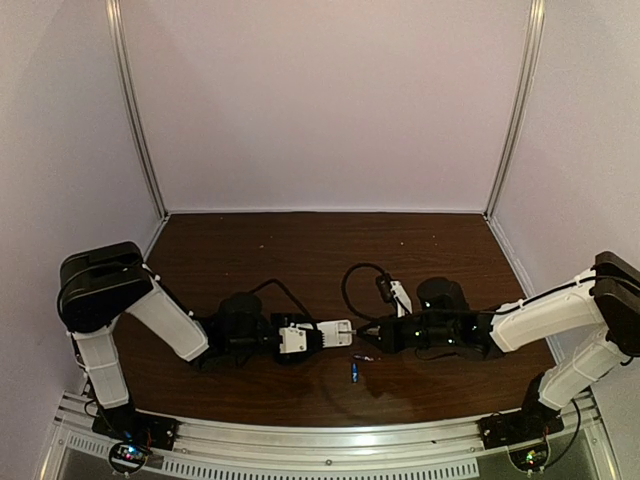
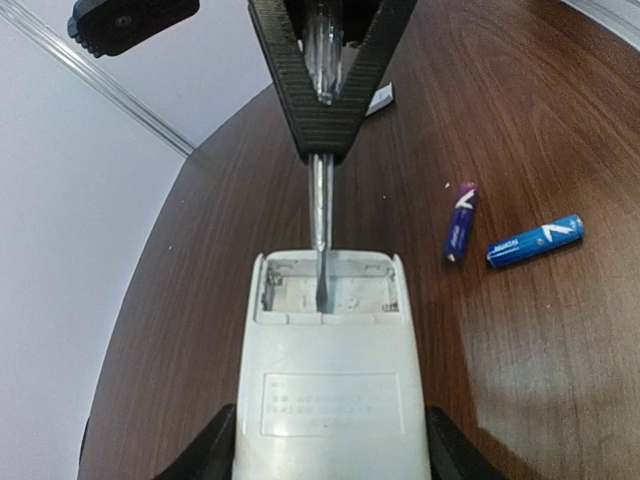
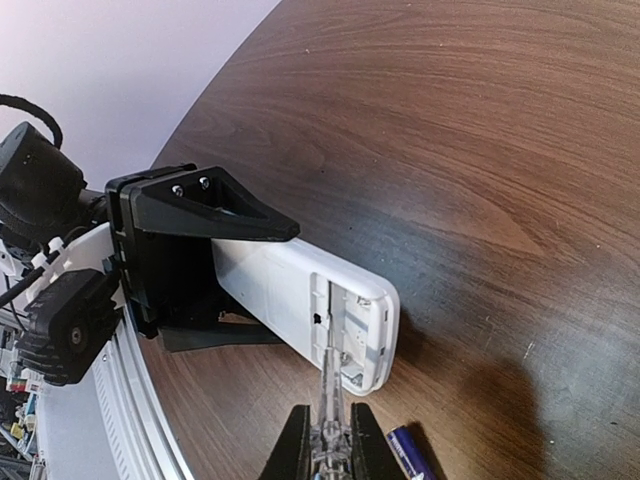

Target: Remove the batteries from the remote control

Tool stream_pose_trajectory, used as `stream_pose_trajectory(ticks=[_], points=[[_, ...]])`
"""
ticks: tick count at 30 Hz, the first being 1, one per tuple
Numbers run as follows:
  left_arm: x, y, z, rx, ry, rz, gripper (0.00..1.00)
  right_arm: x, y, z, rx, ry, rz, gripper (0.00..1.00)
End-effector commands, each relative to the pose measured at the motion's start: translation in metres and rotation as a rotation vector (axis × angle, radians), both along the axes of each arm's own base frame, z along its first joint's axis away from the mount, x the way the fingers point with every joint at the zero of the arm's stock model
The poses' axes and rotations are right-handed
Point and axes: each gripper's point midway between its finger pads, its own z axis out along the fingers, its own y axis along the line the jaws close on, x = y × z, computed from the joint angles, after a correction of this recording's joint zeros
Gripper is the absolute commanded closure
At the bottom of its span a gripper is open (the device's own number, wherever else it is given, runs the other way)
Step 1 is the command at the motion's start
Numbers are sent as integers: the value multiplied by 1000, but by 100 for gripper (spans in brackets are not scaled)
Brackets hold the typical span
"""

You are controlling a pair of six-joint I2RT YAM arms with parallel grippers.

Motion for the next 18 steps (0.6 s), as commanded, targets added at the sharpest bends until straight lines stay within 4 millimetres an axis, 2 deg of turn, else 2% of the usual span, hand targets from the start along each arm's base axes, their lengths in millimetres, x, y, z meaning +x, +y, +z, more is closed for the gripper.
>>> stream_pose_trajectory(ticks=[1,18], points=[[14,-7,13,-48,-16,27,100,1,9,6,5,-12,27,100],[15,-9,17,-55,18,29,100,-2,5,26,20,-33,27,100]])
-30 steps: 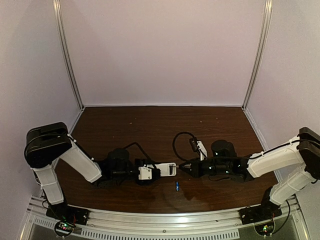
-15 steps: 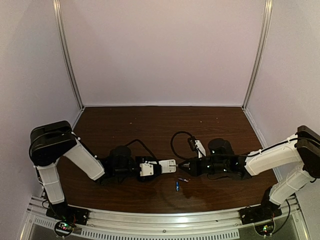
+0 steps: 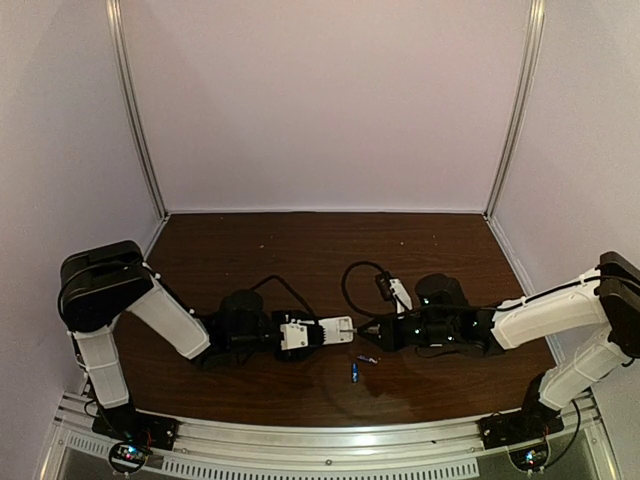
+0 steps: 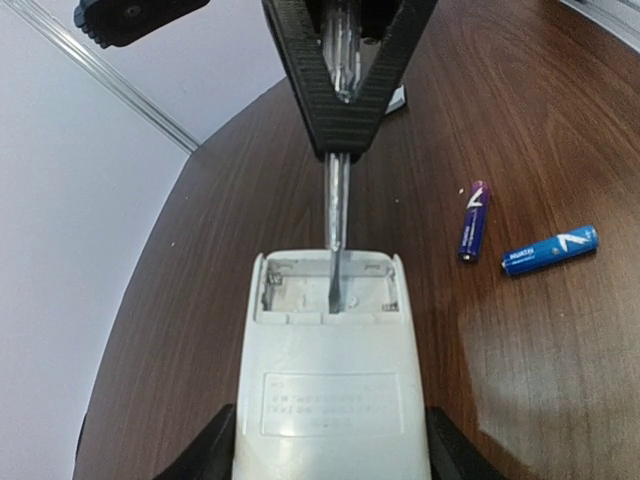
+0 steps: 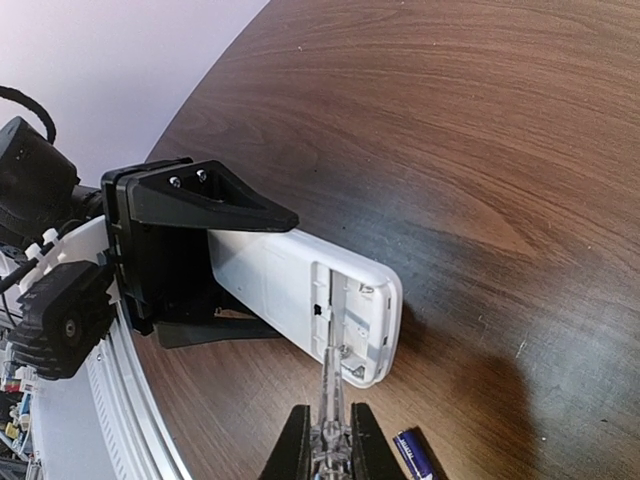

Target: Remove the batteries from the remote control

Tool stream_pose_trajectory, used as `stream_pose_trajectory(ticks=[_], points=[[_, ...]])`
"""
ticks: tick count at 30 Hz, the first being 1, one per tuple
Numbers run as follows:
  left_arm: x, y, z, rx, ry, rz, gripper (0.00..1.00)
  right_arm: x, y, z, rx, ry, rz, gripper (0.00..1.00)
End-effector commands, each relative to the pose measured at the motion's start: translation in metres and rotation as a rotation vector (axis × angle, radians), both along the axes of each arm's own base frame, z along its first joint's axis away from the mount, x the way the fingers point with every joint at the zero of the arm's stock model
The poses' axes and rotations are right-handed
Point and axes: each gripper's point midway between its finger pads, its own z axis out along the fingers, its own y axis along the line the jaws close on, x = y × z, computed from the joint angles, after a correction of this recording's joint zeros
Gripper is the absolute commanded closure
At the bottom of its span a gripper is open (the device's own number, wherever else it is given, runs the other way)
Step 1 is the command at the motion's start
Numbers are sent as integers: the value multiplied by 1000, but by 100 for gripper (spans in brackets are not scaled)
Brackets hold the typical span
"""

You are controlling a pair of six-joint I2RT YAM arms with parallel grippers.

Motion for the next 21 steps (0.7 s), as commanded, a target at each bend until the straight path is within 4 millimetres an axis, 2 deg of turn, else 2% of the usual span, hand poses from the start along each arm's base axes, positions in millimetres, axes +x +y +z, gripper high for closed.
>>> stream_pose_trajectory(ticks=[1,11,16,21], points=[[10,-8,15,-43,7,17,100,-5,4,28,55,-40,33,100],[22,0,9,-47,91,32,100,-13,-20,50,79,-78,-18,100],[31,5,1,-34,163,32,100,-17,-35,57,84,-100,-53,100],[28,8,-11,-8,253,-24,100,-18,-44,62,92,-116,-75,100]])
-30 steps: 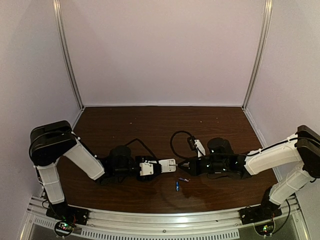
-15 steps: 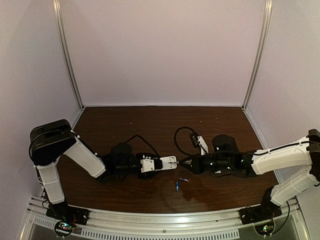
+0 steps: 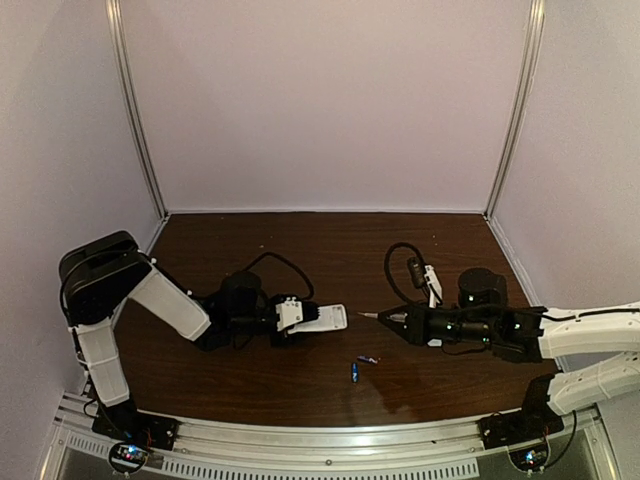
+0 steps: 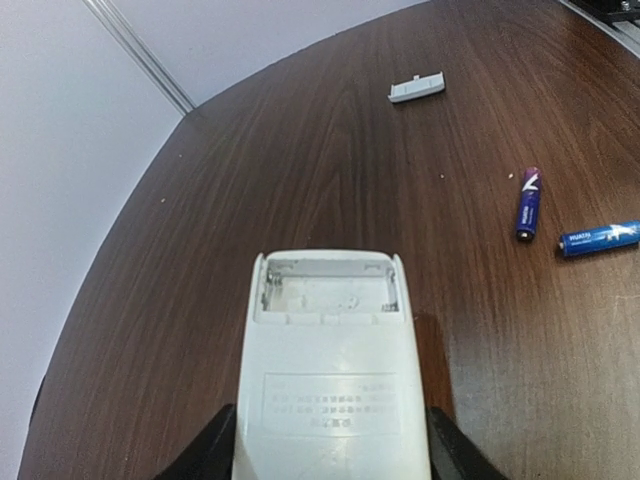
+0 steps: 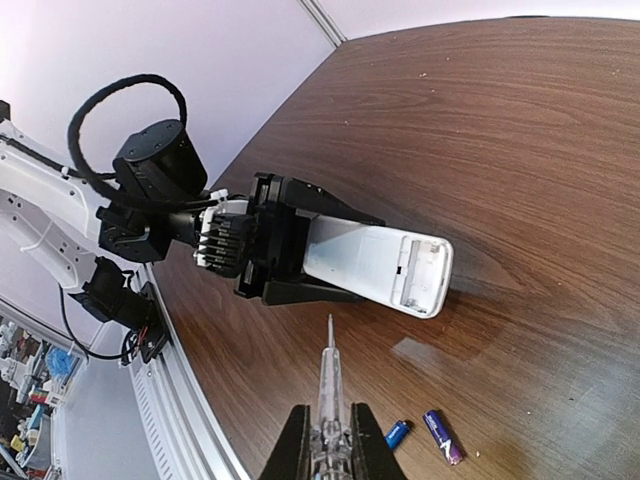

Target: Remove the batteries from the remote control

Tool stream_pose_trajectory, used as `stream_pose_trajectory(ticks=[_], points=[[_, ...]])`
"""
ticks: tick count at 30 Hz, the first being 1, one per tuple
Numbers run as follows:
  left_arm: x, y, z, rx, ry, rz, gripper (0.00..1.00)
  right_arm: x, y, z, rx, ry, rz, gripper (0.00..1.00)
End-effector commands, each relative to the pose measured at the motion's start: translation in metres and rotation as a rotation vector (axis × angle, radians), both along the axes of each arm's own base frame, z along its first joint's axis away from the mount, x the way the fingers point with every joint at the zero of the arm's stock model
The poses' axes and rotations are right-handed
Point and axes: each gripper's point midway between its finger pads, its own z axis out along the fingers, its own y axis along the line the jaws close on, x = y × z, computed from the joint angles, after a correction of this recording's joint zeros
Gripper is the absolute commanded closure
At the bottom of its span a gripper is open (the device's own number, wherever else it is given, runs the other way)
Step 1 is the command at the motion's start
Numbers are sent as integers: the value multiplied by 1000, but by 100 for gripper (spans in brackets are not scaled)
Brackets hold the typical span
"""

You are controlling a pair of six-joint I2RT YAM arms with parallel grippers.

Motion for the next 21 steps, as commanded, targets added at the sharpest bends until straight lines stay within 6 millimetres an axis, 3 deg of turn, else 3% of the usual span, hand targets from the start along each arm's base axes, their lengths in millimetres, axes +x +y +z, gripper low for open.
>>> stream_pose_trajectory(ticks=[1,15,21], points=[[-7,-1,-13,9,113,-79,100,0,-12,-7,-24,4,-43,100],[-19,5,-50,94,240,-166,100,-3,-21,-10,-13,-2,-66,100],[-21,8,-57,113,267,-164,88,-4,-22,-11,-6,1,-66,100]])
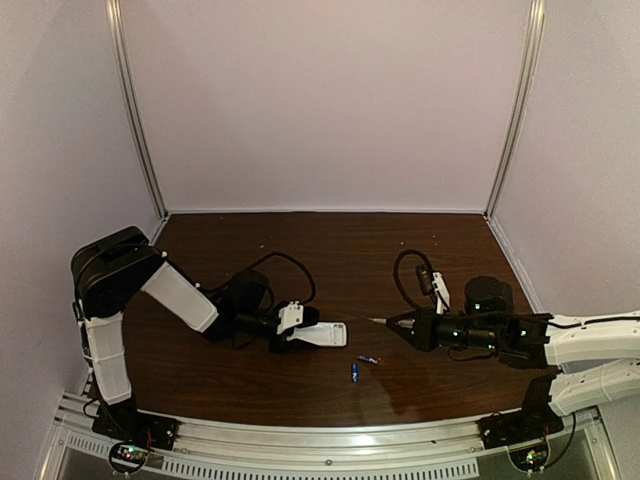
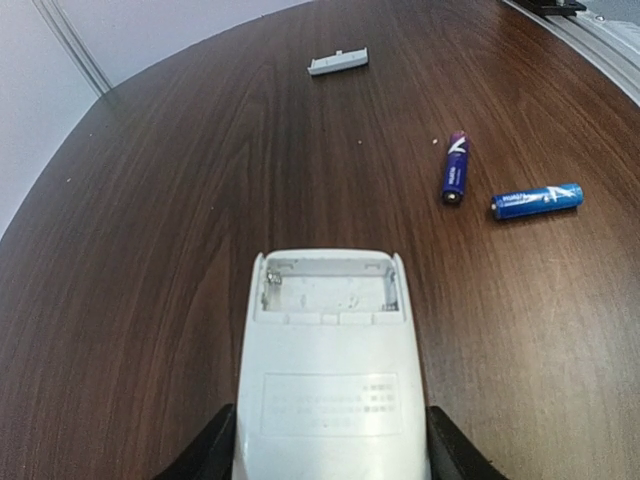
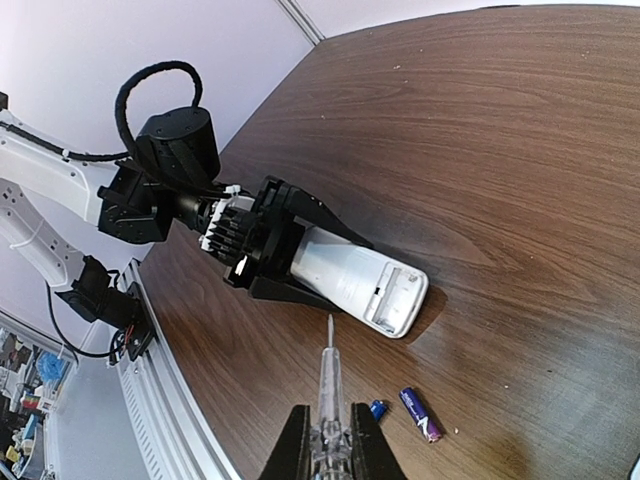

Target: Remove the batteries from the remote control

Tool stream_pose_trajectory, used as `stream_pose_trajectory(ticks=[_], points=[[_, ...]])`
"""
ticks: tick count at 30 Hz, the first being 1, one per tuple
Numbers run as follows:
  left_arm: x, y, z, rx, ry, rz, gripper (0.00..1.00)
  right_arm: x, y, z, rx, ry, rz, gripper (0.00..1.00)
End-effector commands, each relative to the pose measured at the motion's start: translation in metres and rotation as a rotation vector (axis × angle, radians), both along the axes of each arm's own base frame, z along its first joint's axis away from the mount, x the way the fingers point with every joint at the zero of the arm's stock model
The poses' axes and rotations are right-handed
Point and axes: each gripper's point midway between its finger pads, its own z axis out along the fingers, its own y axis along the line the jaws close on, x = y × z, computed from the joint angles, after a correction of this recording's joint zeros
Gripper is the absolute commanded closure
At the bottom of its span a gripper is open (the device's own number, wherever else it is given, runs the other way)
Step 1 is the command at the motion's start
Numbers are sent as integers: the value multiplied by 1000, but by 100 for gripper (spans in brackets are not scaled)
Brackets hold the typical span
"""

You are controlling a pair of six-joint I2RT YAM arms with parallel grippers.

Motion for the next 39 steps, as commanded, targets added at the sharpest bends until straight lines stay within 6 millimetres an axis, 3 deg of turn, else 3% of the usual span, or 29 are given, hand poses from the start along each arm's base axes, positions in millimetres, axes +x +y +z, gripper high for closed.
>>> stream_pose_trajectory(ticks=[1,6,11,15,18,28,39], points=[[-8,8,-21,54,57,-17,86,0,-4,0,10,-9,-21,100],[-7,9,-22,58,59,-8,73,0,-4,0,12,-9,-21,100],[-7,10,-18,48,55,-3,53,1,-4,0,9,-11,-22,100],[-6,12,-5,12,28,24,28,0,-4,0,8,-10,-19,100],[-7,14,8,-21,4,37,4,1,-3,0,9,-9,-18,100],[-21,17,46,-118,-24,0,3,0,-1,1,9,-4,-6,100],[-62,4,95,-223,-65,-98,16,-7,22,-5,11,25,60,100]])
